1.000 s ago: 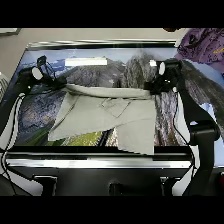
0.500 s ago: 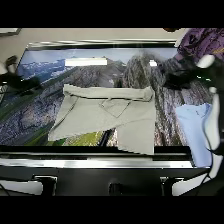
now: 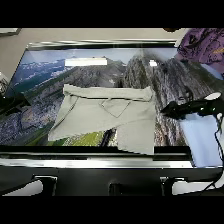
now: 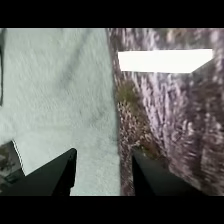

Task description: Fold the clothes and pants, and hang the long-sleeved shirts on hangers.

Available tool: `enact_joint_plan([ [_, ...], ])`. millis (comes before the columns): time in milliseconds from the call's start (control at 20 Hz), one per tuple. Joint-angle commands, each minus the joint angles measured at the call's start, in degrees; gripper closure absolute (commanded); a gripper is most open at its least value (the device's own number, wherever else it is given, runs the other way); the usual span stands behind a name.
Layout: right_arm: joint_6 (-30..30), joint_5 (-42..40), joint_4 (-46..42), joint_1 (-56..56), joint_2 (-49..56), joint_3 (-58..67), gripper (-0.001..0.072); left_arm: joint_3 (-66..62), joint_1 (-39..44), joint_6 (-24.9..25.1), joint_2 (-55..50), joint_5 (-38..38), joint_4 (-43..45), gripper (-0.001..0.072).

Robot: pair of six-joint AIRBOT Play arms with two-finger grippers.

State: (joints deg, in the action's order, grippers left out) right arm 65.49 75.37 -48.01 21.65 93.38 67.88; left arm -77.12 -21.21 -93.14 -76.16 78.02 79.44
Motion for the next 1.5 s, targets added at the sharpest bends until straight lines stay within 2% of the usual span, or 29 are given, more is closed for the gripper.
enact_joint_plan([
  [0,-3.6,-2.1,2.3,-2.3,1.7,-5.2,0.0302,1.5,-0.5,0.2,1.0,-0.7,-0.2,0.0144],
  [250,-5.0,-3.5,4.0,-4.4,4.7,-5.2,0.0304,1.5,-0.5,0.2,1.0,-0.7,-0.2,0.0144],
  [300,-5.2,-3.8,4.0,-4.5,5.0,-5.2,0.0325,1.5,-0.5,0.2,1.0,-0.7,-0.2,0.0144],
  [450,-6.0,-5.6,4.4,-5.0,5.1,-5.3,0.0479,1.4,-0.5,-2.6,1.0,1.7,-1.1,0.0144],
  [500,-6.1,-6.2,4.6,-5.1,5.1,-5.3,0.0551,1.8,-0.5,-3.2,1.0,2.0,-2.1,0.0143],
  [550,-6.1,-6.5,4.9,-5.1,5.1,-5.3,0.0644,2.6,-0.7,-1.2,1.1,2.3,-3.5,0.0143],
  [600,-6.2,-6.5,5.2,-5.1,5.1,-5.3,0.0679,3.9,-1.1,0.4,1.3,2.6,-4.0,0.0143],
  [700,-6.2,-6.1,5.4,-5.1,4.8,-5.3,0.0680,10.0,-3.7,3.5,3.1,0.3,-7.0,0.0143],
  [850,-6.2,-6.1,5.4,-5.1,3.5,-5.3,0.0680,24.0,-10.4,12.2,6.5,-4.7,-17.7,0.0143],
  [1050,-5.6,-4.8,5.4,-5.1,2.2,-5.3,0.0680,35.5,-15.9,21.1,5.5,-6.1,-26.7,0.0143],
  [1200,-4.9,-4.3,5.4,-5.1,2.0,-5.3,0.0680,39.9,-15.8,24.3,5.1,-6.1,-26.9,0.0143],
  [1450,-4.7,-3.8,5.9,-5.1,1.8,-5.3,0.0680,41.8,-15.8,25.3,4.8,-6.8,-26.8,0.0144],
])
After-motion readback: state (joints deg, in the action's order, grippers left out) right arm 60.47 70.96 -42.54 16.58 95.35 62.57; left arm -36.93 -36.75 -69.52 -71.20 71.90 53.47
